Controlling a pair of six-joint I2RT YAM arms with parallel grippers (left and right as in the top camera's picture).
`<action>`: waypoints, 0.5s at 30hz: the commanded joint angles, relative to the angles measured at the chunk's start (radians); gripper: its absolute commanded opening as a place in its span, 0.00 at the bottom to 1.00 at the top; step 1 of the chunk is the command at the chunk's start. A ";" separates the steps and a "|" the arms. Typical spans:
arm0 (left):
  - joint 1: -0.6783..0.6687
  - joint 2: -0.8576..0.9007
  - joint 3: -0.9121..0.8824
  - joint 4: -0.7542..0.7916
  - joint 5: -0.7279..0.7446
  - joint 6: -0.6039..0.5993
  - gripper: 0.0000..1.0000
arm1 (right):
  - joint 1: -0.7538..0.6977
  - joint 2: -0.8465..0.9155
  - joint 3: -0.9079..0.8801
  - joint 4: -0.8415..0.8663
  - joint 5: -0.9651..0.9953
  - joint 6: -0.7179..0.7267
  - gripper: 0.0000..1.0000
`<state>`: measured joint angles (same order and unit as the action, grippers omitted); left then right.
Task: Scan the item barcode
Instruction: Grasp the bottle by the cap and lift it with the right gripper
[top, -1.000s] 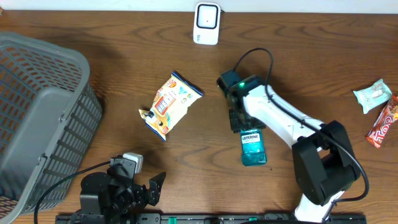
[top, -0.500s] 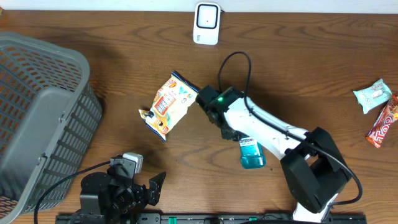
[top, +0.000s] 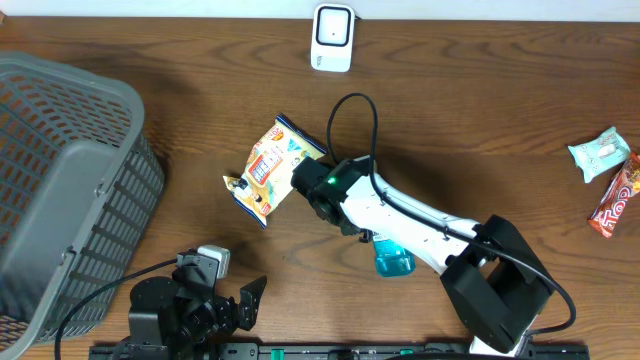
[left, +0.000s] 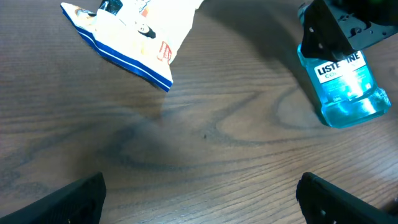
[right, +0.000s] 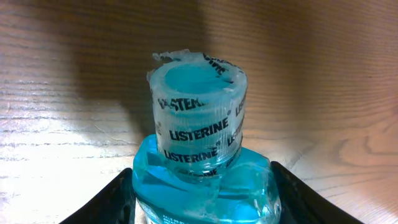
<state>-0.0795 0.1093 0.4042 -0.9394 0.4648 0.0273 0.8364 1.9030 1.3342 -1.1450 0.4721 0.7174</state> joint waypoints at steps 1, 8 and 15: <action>0.002 -0.003 0.009 -0.003 -0.005 0.010 0.98 | 0.003 -0.001 0.021 -0.001 0.034 0.029 0.63; 0.002 -0.003 0.009 -0.003 -0.005 0.010 0.98 | -0.001 -0.001 0.040 -0.016 0.056 0.018 0.79; 0.002 -0.003 0.009 -0.003 -0.005 0.010 0.98 | -0.013 -0.001 0.133 -0.116 0.033 0.018 0.89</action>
<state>-0.0795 0.1093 0.4042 -0.9398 0.4648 0.0273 0.8360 1.9034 1.4158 -1.2377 0.4965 0.7265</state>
